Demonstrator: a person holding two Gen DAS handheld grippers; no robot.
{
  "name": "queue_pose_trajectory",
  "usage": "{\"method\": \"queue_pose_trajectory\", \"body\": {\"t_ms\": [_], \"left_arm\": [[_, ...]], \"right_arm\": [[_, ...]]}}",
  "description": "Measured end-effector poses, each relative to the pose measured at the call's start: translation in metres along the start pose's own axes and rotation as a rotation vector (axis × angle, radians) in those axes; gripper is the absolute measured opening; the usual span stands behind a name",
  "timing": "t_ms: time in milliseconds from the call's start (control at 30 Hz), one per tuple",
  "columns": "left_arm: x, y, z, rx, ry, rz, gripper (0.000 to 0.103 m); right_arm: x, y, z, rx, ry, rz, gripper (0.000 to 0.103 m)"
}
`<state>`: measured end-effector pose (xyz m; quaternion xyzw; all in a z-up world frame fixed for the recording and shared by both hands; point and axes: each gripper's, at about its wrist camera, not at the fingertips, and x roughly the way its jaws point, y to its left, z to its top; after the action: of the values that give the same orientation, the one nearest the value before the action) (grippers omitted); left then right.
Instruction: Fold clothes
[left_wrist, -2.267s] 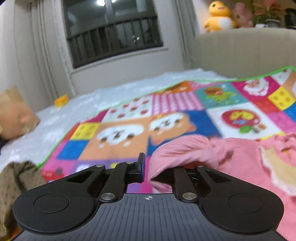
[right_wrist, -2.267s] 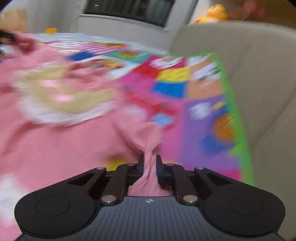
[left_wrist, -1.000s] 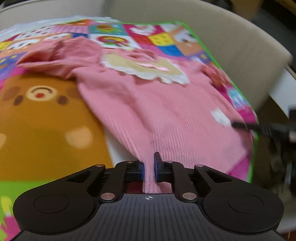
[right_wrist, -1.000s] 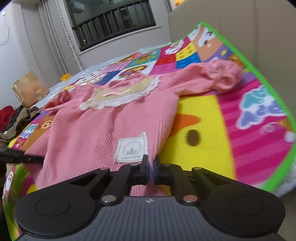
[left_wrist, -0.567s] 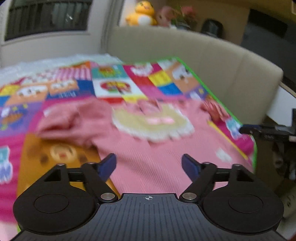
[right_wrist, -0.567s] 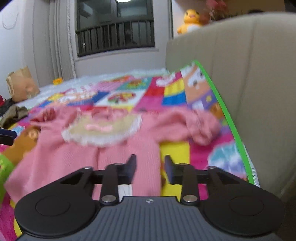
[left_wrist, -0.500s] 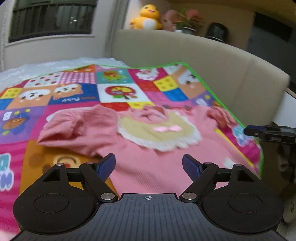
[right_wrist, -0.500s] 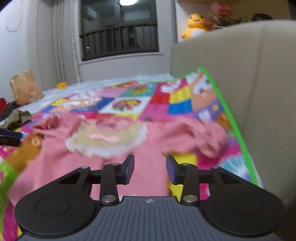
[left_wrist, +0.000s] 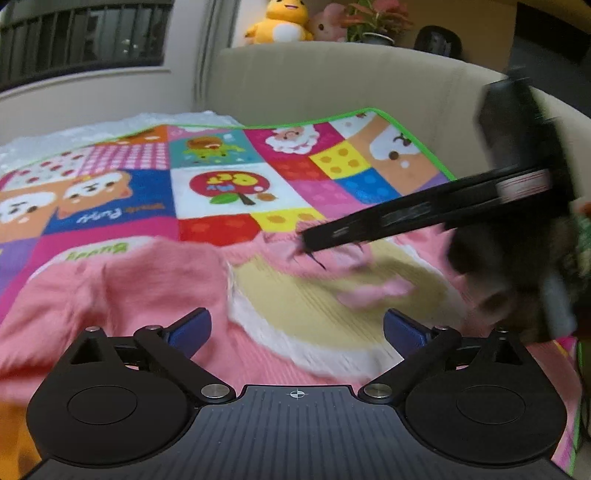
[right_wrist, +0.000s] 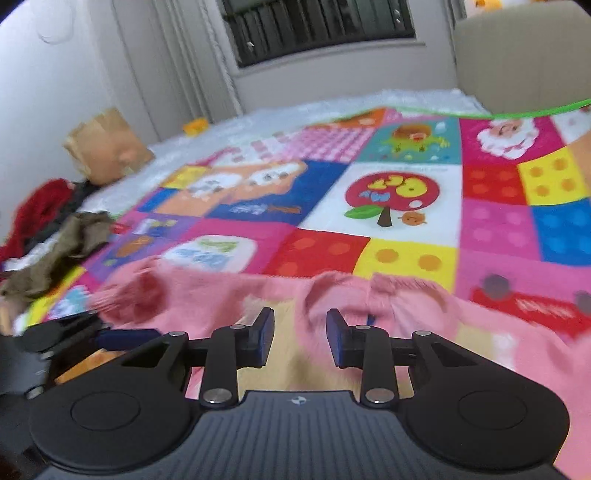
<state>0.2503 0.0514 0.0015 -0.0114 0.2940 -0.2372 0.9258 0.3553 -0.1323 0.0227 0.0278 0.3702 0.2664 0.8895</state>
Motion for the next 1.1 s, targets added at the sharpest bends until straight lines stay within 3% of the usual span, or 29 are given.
{"method": "queue_pose_trajectory", "body": {"t_ms": [100, 200, 300, 433, 533, 633, 767, 900, 1000, 1033, 1100], "left_arm": [[0.018, 0.017, 0.006, -0.001, -0.021, 0.031, 0.102], [0.021, 0.035, 0.001, -0.051, -0.037, 0.025, 0.102], [0.02, 0.043, -0.003, -0.08, -0.039, 0.012, 0.103], [0.019, 0.05, -0.004, -0.099, -0.035, 0.01, 0.103], [0.019, 0.054, -0.005, -0.113, -0.032, 0.009, 0.103], [0.018, 0.059, -0.006, -0.128, -0.029, 0.008, 0.103], [0.02, 0.064, -0.007, -0.153, -0.015, 0.005, 0.103], [0.021, 0.064, -0.008, -0.15, -0.007, 0.013, 0.103], [0.023, 0.063, -0.009, -0.147, -0.003, 0.022, 0.103], [0.024, 0.063, -0.009, -0.146, 0.0, 0.027, 0.103], [0.025, 0.062, -0.01, -0.145, 0.005, 0.039, 0.103]], "right_arm": [[0.037, -0.013, 0.007, 0.07, 0.016, 0.012, 0.031], [0.059, -0.022, 0.009, 0.16, 0.068, 0.116, 0.037], [0.071, -0.005, 0.017, 0.134, 0.096, 0.185, 0.036], [0.078, 0.009, 0.044, 0.153, 0.0, 0.204, 0.036], [0.084, 0.014, 0.058, 0.09, -0.078, 0.106, 0.036], [0.088, 0.017, 0.057, 0.012, -0.064, 0.006, 0.037], [0.056, 0.007, 0.038, -0.035, -0.071, -0.056, 0.057], [0.008, -0.002, 0.013, -0.107, -0.115, -0.192, 0.057], [-0.03, -0.01, -0.015, -0.17, -0.178, -0.334, 0.046], [-0.041, -0.014, -0.022, -0.167, -0.18, -0.352, 0.039], [-0.056, -0.026, -0.032, -0.137, -0.155, -0.378, 0.038]]}}
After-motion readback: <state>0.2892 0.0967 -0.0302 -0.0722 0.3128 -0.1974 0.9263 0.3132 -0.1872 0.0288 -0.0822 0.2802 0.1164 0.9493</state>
